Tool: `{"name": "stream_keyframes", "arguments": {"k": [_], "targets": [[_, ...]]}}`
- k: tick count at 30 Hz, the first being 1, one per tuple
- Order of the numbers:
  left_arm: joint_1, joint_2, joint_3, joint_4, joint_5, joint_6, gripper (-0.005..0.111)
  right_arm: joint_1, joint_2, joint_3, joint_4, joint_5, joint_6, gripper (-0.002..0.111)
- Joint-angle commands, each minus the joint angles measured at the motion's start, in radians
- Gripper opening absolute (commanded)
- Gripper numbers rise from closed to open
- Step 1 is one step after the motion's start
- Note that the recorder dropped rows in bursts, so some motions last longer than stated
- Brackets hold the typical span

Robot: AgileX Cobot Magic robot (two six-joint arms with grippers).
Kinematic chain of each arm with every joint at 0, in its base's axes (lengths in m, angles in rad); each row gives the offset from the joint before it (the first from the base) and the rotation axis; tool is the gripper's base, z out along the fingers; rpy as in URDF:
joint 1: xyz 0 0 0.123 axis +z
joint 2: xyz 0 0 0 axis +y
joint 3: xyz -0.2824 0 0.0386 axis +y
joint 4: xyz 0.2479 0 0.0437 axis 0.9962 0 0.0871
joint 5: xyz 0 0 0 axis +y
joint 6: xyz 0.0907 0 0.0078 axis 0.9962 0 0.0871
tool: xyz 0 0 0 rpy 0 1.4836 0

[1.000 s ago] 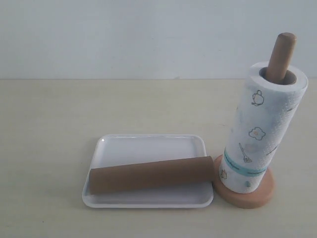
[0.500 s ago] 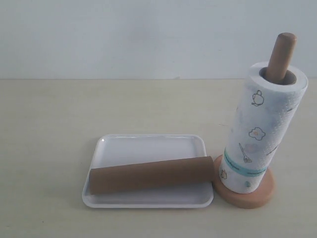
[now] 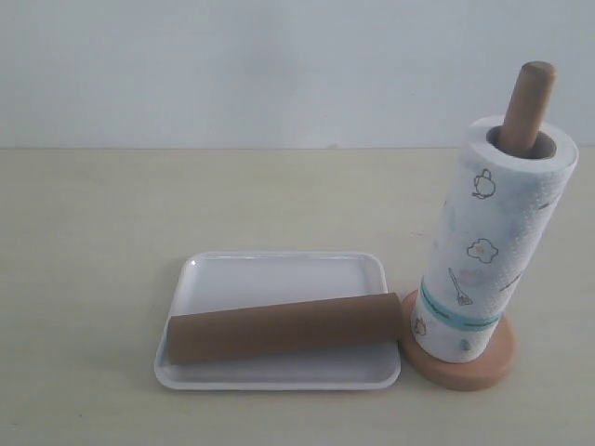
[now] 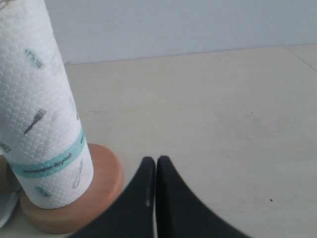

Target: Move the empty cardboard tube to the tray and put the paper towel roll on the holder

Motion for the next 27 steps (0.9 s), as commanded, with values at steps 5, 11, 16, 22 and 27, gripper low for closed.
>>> {"name": "stream_keyframes", "arguments": {"k": [5, 11, 16, 22, 27], "targets": [[0.220, -0.001, 0.003, -0.015, -0.016, 0.004, 0.005, -0.007, -0.005, -0.001, -0.002, -0.009, -0.002, 0.000], [0.232, -0.001, 0.003, -0.015, -0.016, 0.004, 0.005, -0.007, -0.005, -0.001, -0.002, -0.009, -0.002, 0.000], [0.230, -0.001, 0.082, -0.029, -0.021, 0.004, 0.005, -0.007, -0.005, -0.001, -0.002, -0.009, -0.002, 0.000], [0.232, -0.001, 0.119, -0.028, -0.042, -0.086, 0.005, -0.007, -0.005, -0.001, -0.002, -0.009, -0.002, 0.000], [0.232, -0.001, 0.119, 0.007, -0.042, -0.243, 0.005, -0.007, -0.005, -0.001, -0.002, -0.009, -0.002, 0.000]]}}
